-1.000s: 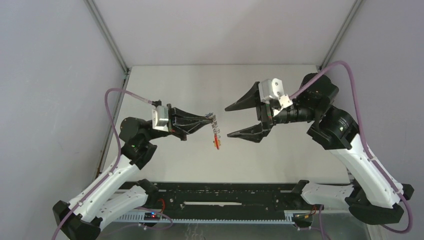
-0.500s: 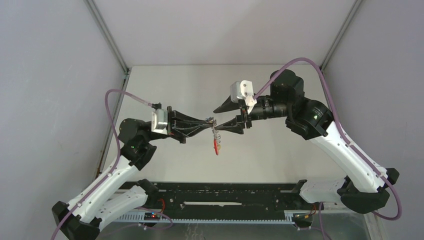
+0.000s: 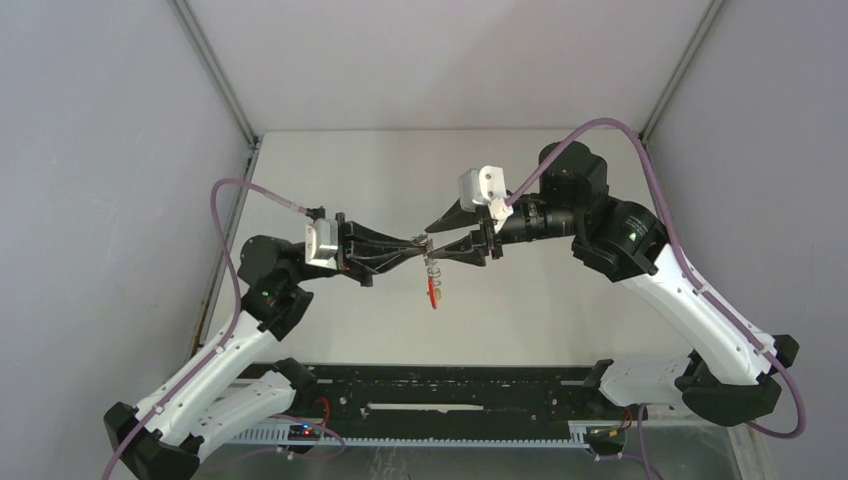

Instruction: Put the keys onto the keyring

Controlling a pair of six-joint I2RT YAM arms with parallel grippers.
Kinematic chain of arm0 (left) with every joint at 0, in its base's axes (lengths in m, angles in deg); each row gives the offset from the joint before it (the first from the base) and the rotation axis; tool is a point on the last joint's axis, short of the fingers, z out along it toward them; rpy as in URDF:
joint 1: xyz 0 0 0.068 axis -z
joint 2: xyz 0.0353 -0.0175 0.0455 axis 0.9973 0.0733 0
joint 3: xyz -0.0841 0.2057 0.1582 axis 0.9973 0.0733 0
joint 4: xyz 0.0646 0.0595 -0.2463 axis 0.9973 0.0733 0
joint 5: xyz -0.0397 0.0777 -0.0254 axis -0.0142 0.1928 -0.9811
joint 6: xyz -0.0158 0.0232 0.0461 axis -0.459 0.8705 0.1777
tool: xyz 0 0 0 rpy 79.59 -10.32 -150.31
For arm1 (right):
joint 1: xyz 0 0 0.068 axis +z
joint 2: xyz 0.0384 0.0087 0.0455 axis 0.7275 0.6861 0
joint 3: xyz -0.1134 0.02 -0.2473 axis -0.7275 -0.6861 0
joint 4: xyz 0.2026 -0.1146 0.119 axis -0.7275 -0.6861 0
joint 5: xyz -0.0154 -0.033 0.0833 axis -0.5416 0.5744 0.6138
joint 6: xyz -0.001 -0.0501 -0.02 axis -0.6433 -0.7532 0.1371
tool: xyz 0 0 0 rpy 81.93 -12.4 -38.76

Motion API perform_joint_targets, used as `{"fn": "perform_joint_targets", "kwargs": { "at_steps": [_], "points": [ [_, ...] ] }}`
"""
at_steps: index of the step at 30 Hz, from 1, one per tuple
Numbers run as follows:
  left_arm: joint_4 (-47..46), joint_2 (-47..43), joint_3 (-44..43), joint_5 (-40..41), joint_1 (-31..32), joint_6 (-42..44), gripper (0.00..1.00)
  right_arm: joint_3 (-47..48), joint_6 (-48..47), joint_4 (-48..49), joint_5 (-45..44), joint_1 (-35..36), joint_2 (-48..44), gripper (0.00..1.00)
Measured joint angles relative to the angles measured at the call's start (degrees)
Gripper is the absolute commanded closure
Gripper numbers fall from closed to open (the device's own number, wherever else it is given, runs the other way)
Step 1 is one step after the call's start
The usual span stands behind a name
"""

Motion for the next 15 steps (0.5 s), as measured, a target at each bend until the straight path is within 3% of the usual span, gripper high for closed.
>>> {"fn": "perform_joint_targets", "kwargs": {
  "at_steps": [5,15],
  "points": [
    [1.14,0.11,0.0,0.0,0.0,1.07,1.0,1.97,-0.98,-1.09,-0.37,0.37,0.37,0.6],
    [2.34,0.11,0.0,-0.02,-0.02,2.08,1.0,6.56,-4.15,-7.5,-1.79,1.51,4.04,0.59]
  ]
}}
